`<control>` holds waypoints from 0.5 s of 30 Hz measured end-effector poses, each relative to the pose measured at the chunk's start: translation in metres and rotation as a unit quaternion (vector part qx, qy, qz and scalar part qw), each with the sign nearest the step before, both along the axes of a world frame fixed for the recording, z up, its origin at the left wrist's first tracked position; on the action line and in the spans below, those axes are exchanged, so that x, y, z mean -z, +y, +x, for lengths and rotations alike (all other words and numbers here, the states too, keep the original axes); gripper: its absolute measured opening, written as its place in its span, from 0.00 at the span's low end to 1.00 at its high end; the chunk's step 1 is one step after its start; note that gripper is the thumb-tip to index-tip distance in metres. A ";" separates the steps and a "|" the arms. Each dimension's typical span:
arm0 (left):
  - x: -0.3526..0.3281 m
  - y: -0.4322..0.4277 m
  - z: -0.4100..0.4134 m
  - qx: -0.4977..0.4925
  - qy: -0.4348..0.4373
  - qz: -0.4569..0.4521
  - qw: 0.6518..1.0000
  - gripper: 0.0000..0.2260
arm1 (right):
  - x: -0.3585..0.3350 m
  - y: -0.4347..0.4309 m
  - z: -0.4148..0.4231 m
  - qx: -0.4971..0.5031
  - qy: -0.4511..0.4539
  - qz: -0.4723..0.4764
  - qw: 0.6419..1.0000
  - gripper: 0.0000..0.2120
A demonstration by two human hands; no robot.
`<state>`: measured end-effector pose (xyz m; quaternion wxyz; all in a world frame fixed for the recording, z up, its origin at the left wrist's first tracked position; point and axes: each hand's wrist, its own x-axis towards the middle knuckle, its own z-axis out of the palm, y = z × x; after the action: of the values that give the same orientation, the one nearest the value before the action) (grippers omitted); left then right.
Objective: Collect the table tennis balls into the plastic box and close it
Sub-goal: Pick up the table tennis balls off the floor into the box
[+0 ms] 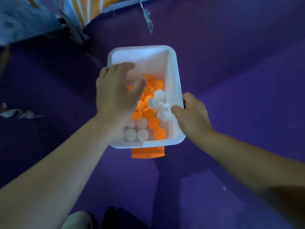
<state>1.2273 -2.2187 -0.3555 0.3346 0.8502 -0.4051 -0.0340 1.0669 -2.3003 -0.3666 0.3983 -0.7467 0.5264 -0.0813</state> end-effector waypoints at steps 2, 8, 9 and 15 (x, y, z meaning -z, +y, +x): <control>-0.017 0.005 -0.012 -0.041 -0.025 0.076 0.996 0.26 | -0.024 -0.004 -0.019 0.017 0.005 -0.004 1.000 0.07; -0.114 0.012 -0.077 -0.024 0.098 0.273 0.957 0.21 | -0.128 0.002 -0.086 0.088 0.027 0.034 0.995 0.05; -0.138 0.006 -0.089 -0.006 0.091 0.278 0.956 0.17 | -0.153 0.000 -0.103 0.101 0.032 0.042 0.993 0.05; -0.278 -0.036 -0.161 0.099 0.081 0.289 0.949 0.07 | -0.290 -0.003 -0.198 0.176 0.041 0.053 0.982 0.04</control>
<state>1.0660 -2.2551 -0.0779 0.1015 0.8603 -0.4318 -0.2514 0.8690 -2.3036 -0.0769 0.3946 -0.6226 0.6696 -0.0913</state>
